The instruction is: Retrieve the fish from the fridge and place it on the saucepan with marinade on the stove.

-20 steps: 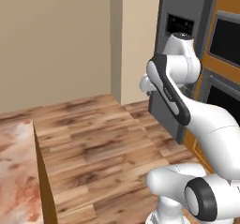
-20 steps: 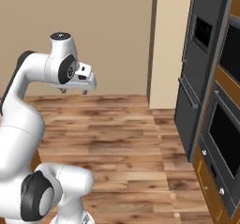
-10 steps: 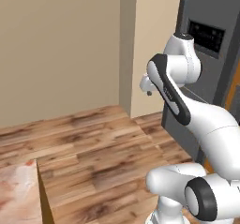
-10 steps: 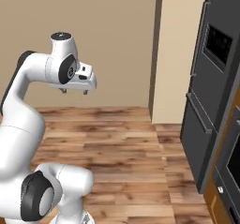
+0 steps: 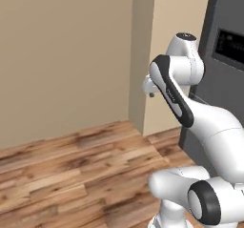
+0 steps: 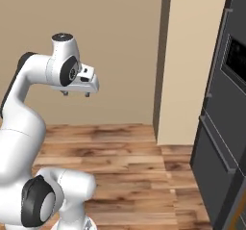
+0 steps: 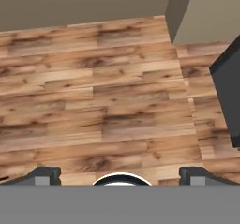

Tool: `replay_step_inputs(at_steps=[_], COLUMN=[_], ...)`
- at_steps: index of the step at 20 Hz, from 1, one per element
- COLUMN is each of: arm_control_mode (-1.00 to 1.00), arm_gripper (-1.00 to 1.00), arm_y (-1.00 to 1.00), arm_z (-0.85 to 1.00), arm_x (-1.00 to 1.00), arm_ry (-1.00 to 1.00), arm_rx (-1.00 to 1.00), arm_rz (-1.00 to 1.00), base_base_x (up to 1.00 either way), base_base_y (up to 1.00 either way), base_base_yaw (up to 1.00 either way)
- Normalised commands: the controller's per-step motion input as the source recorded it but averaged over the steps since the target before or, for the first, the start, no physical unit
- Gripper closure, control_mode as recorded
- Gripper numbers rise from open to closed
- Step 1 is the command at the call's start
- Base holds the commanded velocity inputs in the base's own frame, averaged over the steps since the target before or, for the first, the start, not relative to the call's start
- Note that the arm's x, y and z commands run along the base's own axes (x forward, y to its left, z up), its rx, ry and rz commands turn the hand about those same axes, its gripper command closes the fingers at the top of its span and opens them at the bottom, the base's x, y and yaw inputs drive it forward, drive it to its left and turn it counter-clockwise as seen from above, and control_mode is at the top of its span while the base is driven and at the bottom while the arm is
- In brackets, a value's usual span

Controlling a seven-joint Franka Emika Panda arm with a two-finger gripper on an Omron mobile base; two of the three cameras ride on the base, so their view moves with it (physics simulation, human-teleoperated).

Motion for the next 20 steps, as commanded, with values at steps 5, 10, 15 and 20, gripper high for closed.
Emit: replay_step_inputs(at_steps=[5,10,15,20], arm_control_mode=[1.00,1.00,1.00,1.00], arm_gripper=[-1.00,-1.00,-1.00,-1.00], arm_y=[0.00,0.00,0.00,0.00], arm_z=[0.00,0.00,0.00,0.00], arm_x=[0.00,0.00,0.00,0.00], arm_ry=[0.00,0.00,0.00,0.00], arm_rx=[0.00,0.00,0.00,0.00], arm_rz=[0.00,0.00,0.00,0.00], base_base_x=[1.00,1.00,1.00,0.33], base_base_y=[0.00,0.00,0.00,0.00], base_base_yaw=[-0.05,-0.09,-0.14,-0.53])
